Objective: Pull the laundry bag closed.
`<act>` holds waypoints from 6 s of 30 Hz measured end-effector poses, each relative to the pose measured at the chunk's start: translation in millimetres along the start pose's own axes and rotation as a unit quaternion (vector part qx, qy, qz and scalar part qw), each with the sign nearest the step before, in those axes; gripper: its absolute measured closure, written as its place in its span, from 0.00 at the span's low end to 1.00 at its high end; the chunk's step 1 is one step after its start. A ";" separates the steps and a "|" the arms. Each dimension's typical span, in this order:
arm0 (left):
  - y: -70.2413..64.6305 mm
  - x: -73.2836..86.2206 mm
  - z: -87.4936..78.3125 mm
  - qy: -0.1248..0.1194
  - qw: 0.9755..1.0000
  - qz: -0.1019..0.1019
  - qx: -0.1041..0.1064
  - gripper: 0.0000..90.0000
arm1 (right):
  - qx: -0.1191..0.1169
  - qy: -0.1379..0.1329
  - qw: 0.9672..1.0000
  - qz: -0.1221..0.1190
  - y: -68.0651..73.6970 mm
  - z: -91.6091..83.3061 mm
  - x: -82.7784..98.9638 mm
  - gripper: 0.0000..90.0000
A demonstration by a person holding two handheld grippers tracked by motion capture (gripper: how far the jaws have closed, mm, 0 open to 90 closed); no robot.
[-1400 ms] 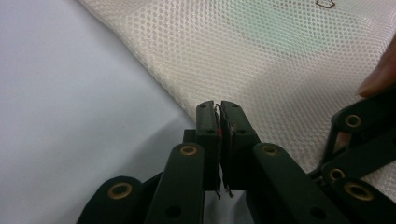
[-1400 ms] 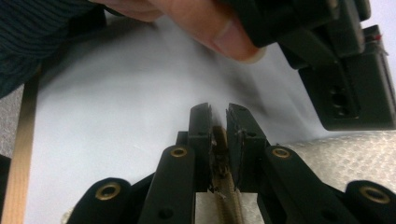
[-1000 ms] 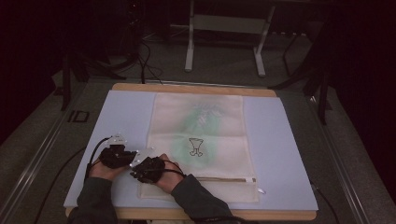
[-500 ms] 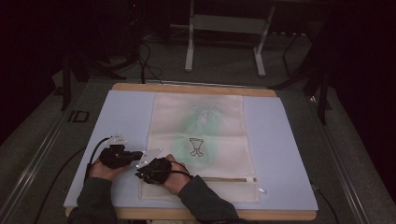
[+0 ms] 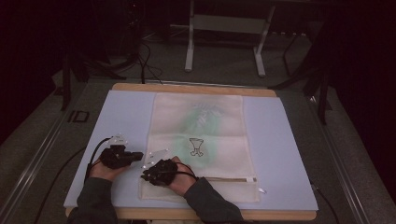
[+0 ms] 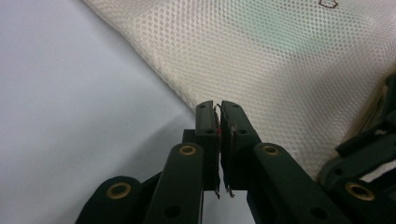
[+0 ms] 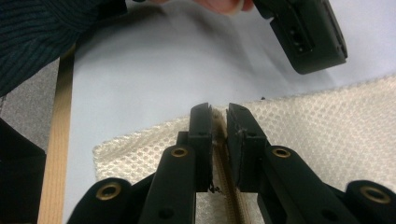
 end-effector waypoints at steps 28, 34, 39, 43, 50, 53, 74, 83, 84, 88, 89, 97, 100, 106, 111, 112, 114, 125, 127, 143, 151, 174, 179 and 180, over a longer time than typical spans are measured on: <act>-21.3 6.8 13.6 0.050 0.997 0.027 0.046 0.97 | 0.011 0.009 1.000 0.010 -3.4 8.8 3.8 0.91; -21.7 9.8 14.3 0.064 0.997 0.020 0.042 0.99 | 0.003 0.008 1.000 0.007 -3.2 8.3 4.7 0.90; -22.5 11.4 13.7 0.071 0.996 0.018 0.049 0.99 | -0.011 0.014 1.000 0.012 -2.9 7.7 4.5 0.88; -22.7 12.3 13.5 0.074 0.996 0.014 0.053 1.00 | -0.024 0.014 0.999 0.033 -4.7 8.0 3.8 0.90; -25.0 13.6 12.5 0.083 0.996 0.020 0.040 1.00 | -0.005 0.026 1.000 0.013 -3.4 8.4 2.7 0.91; -24.8 13.8 12.7 0.082 0.996 0.018 0.041 1.00 | 0.000 0.027 1.000 0.006 -3.3 8.1 3.3 0.91; -26.0 13.5 12.7 0.090 0.995 0.037 0.019 1.00 | 0.025 0.047 0.998 -0.028 -4.0 0.5 11.9 0.92; -25.8 13.6 12.7 0.085 0.995 0.035 0.024 1.00 | 0.031 0.049 0.998 -0.029 -4.3 -5.7 19.1 0.92; -25.8 13.6 12.7 0.085 0.995 0.035 0.024 1.00 | 0.032 0.050 0.998 -0.029 -4.0 -6.2 19.6 0.92; -25.7 13.5 12.8 0.084 0.996 0.034 0.026 1.00 | 0.035 0.051 0.998 -0.030 -3.8 -8.5 21.5 0.92; -25.7 13.5 12.8 0.084 0.996 0.034 0.026 1.00 | 0.036 0.051 0.998 -0.030 -3.8 -9.0 21.9 0.92; -25.2 13.7 12.5 0.086 0.995 0.034 0.028 1.00 | 0.042 0.056 0.997 -0.034 -2.9 -13.3 26.1 0.92; -25.6 13.4 12.7 0.085 0.995 0.034 0.027 1.00 | 0.042 0.058 0.997 -0.033 -2.8 -14.8 27.7 0.92; -25.7 13.4 12.7 0.086 0.995 0.035 0.027 1.00 | 0.044 0.062 0.996 -0.034 -2.6 -18.1 30.9 0.92; -25.7 13.4 12.7 0.085 0.995 0.035 0.027 1.00 | 0.046 0.066 0.996 -0.037 -1.8 -20.0 32.9 0.92; -25.7 13.4 12.7 0.085 0.995 0.035 0.027 1.00 | 0.047 0.066 0.996 -0.038 -1.9 -20.3 33.1 0.92; -25.6 13.4 12.7 0.085 0.995 0.035 0.028 1.00 | 0.047 0.068 0.996 -0.038 -1.9 -21.1 34.0 0.92; -25.5 13.4 12.6 0.086 0.995 0.034 0.029 1.00 | 0.048 0.075 0.995 -0.037 -0.9 -26.4 39.1 0.92; -25.1 13.7 12.4 0.088 0.995 0.036 0.029 1.00 | 0.047 0.075 0.995 -0.035 -0.8 -27.2 39.7 0.92; -25.4 13.4 12.7 0.087 0.995 0.035 0.029 1.00 | 0.044 0.082 0.995 -0.035 -1.7 -35.9 47.5 0.92; -25.5 13.4 12.7 0.086 0.995 0.035 0.029 1.00 | 0.044 0.084 0.995 -0.035 -1.6 -39.0 51.1 0.92; -25.7 13.4 12.7 0.086 0.995 0.036 0.026 1.00 | 0.048 0.085 0.995 -0.028 -3.2 -51.2 64.4 0.92; -25.8 13.5 12.7 0.086 0.995 0.035 0.027 1.00 | 0.050 0.092 0.994 -0.028 -3.6 -53.5 66.9 0.92; -25.8 13.5 12.7 0.086 0.995 0.035 0.027 1.00 | 0.050 0.091 0.994 -0.028 -3.6 -53.9 67.3 0.92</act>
Point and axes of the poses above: each handheld gripper's, and its own axes: z roughly forward along the jaws, x roughly out of its underside, y roughly to its left, the point moved 9 cm from there along z, roughly forward along the jaws, and after that the axes turned 9 degrees about y, right-handed, at the moved point
